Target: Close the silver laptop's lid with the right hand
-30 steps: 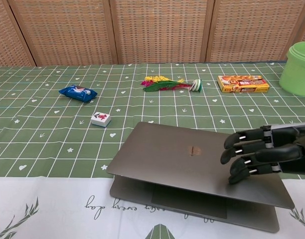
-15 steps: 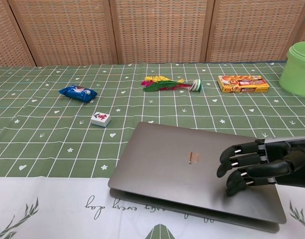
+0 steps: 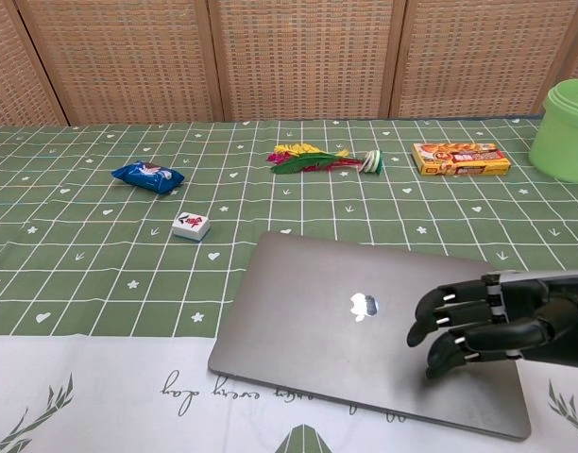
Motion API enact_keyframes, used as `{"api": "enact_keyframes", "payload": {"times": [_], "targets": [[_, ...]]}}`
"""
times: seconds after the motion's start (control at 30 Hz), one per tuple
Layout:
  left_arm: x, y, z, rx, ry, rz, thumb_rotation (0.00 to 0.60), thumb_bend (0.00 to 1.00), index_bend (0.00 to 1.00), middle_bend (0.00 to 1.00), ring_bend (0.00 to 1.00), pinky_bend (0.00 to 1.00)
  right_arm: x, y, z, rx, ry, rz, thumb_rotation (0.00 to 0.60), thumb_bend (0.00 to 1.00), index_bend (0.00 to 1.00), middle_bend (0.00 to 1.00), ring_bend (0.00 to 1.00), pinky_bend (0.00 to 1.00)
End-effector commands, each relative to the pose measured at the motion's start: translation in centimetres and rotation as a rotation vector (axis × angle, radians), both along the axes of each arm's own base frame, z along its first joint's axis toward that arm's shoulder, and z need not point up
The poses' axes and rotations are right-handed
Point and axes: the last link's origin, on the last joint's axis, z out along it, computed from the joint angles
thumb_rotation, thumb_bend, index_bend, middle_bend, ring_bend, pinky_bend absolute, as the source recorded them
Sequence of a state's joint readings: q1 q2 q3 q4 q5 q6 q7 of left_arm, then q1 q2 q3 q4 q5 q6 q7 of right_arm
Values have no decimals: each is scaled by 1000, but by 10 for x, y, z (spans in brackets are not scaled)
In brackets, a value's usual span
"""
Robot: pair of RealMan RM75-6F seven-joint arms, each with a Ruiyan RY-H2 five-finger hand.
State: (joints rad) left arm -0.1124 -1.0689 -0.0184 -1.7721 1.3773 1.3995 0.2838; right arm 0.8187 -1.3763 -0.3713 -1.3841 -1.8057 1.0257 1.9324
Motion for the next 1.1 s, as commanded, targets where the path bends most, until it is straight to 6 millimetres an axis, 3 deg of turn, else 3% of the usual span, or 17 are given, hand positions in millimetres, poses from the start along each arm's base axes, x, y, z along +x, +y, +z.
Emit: {"api": "enact_keyframes", "payload": {"times": [0.03,0.23,0.37,0.47,0.7,1.1], "targets": [[0,0,0,3,-1,0,600,0,0,0,0,0,2,-1,6,-24,-14,4,600,433,427,421,401,277],[0,0,1,6,-5,-1,600,0,0,0,0,0,6,-10,33,-191,-30,23,600,383,389,308,305,148],[0,0,0,6,-7,-1,600,0,0,0,0,0,5,-12,48,-294,-25,18,600,333,264,113,103,26],[-1,0,-1,4,-10,-3,600,0,0,0,0,0,-4,-15,65,-440,26,32,600,316,174,33,11,0],[-1,1,-6,-4,-10,-11,600,0,0,0,0,0,-30,-13,88,-755,308,183,600,234,12,0,0,0],[-2,0,-11,-8,7,-28,600,0,0,0,0,0,-68,10,111,-1084,884,401,600,159,0,0,0,0]]}}
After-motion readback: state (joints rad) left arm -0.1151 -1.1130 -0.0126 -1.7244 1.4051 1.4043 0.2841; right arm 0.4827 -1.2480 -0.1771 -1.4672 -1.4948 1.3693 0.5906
